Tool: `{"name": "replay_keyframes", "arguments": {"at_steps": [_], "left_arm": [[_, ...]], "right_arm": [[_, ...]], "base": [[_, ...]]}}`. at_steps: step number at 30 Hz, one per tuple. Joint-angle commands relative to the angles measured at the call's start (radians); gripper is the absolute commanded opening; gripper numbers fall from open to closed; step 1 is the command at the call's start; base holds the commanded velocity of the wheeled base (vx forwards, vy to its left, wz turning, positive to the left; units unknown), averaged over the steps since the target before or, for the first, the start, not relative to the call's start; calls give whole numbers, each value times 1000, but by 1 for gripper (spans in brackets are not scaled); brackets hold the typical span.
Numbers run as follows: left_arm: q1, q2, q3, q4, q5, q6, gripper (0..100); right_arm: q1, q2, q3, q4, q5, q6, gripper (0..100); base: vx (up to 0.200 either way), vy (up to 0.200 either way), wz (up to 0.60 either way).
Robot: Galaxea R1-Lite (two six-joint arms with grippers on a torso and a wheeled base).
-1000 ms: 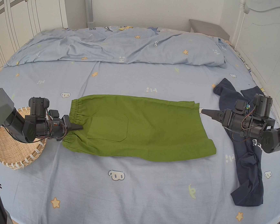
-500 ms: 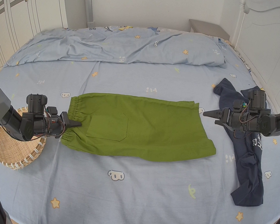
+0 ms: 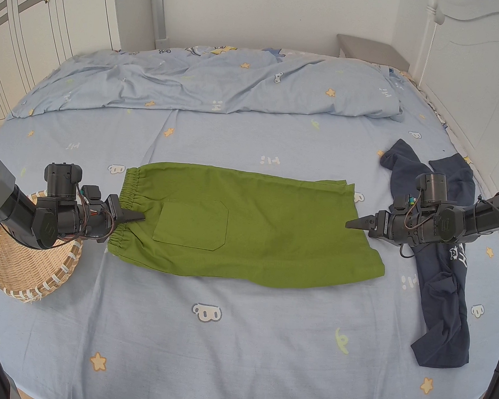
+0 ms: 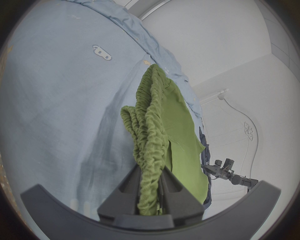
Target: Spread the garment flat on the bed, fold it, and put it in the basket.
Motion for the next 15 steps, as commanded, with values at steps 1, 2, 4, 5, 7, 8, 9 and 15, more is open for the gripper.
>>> {"name": "replay_keyframes", "arguments": {"at_steps": [1,2,4,5,7,8,9,15], "left_arm": [[1,-1,-2,-1,0,0,0],[1,-1,-2,-1,0,0,0],[1,-1,0,-1,0,0,0],[1,-1,0,-1,0,0,0],[1,-5,0,-1,0,0,0],[1,-5,0,-1,0,0,0],[2,-5,-2,-1,0,0,0],[1,-5,0,-1,0,0,0]], "right_arm": [[10,27,4,19,6,0,100],[16,27,8,33,13,-3,100],[23,29,9,41,36,-1,100],[23,29,8,41,38,-1,100],[25,24,14,48,79,0,100],[25,24,14,50,84,0,100],[23,21,17,59,108,0,100],[23,19,15,73,147,3,100]], "base": [[0,0,0],[0,0,0],[0,0,0],[0,0,0],[0,0,0],[0,0,0],[0,0,0],[0,0,0]]}}
